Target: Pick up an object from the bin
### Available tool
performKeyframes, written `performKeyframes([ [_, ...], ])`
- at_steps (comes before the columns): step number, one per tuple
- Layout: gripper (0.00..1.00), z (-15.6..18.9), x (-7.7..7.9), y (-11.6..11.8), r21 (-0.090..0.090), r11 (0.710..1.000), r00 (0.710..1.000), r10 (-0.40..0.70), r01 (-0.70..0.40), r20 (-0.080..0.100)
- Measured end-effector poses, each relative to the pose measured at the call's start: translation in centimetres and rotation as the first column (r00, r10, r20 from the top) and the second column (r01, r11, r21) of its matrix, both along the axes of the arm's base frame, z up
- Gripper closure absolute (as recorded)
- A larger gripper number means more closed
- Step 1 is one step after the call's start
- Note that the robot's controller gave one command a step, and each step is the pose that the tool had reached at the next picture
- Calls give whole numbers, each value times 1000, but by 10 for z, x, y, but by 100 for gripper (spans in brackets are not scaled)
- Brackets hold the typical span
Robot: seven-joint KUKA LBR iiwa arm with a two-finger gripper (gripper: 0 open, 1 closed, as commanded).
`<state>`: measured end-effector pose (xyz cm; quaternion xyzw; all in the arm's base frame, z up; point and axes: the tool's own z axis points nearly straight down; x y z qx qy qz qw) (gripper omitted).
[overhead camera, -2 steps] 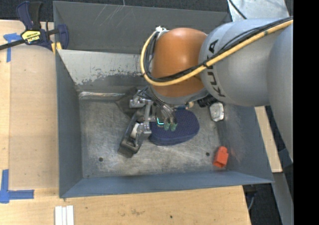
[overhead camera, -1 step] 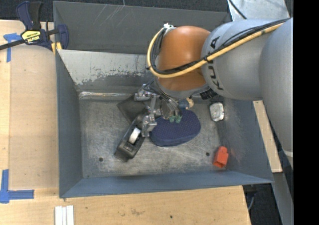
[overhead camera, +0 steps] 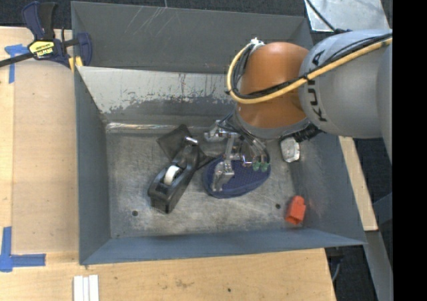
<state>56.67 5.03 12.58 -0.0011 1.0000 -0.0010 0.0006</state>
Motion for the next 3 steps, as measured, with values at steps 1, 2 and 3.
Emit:
performKeyframes([
  [1, 0, -53, 8, 12, 5, 999, 999, -41, 41, 7],
  [2, 100, -47, 14, 10, 5, 999, 999, -42, 42, 31],
  [3, 100, 9, -9, 5, -1, 938, 938, 346, -346, 6],
])
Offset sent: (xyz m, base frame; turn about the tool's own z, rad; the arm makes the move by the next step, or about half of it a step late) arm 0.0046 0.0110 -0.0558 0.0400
